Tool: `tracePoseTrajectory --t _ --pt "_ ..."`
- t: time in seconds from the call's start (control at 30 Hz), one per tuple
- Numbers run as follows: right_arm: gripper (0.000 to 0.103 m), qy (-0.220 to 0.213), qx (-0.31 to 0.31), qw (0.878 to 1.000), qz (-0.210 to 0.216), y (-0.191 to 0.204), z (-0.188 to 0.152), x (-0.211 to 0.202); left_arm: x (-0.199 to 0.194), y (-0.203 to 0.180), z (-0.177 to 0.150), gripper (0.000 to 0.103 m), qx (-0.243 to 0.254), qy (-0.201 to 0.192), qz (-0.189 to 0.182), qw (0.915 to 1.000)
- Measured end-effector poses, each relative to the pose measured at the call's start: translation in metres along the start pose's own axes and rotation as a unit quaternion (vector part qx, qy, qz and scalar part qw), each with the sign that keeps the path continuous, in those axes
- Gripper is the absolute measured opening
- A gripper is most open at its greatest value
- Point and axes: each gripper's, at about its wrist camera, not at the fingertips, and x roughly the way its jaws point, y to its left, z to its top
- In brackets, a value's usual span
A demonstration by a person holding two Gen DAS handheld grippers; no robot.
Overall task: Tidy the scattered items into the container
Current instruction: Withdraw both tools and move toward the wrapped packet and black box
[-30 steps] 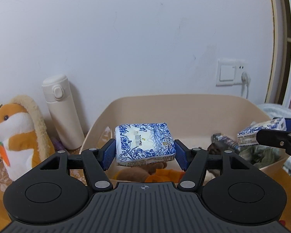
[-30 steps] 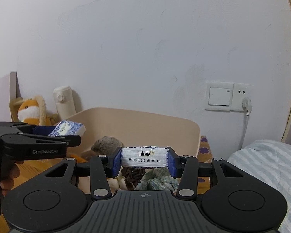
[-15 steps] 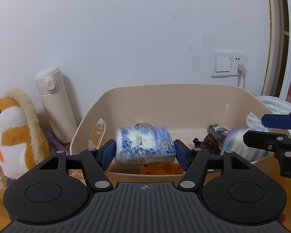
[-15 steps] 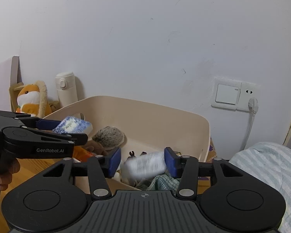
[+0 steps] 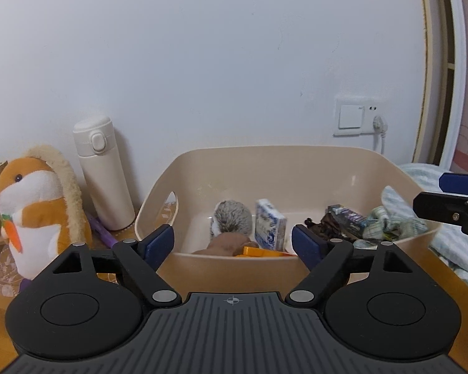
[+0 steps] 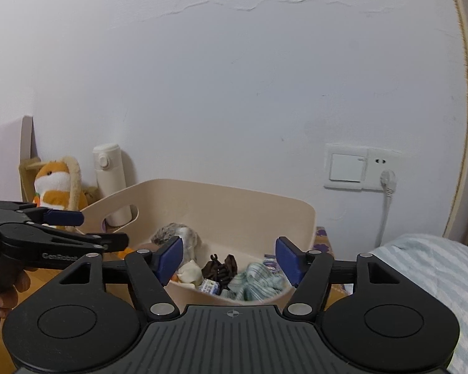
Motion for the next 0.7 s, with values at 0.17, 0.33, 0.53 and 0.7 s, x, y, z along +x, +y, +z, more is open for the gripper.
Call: tracePoseTrajectory --t 0.17,0.33,0.53,0.7 --pt "0.069 -0.005 0.013 1.0 -0.008 -0.013 -0.008 -0.017 -0.021 -0.006 -0.006 0.084 0.01 -0.005 -0.015 0.9998" --pt "0.069 -0.003 0.029 0.999 -0.014 -0.027 -0.018 -0.03 -0.038 -0.018 -0.018 0.084 0.035 0.0 -0.039 0.9986" --pt "0.07 0.017 0.033 0.999 -0.015 -0.034 -0.033 -0.032 -0.044 -0.037 -0.043 0.084 0.077 0.023 -0.074 0.994" --pt "0.071 0.045 0.012 0.999 -0.017 -0.03 -0.051 -0.026 -0.042 -0.053 -0.07 0.084 0.115 0.05 -0.103 0.9867"
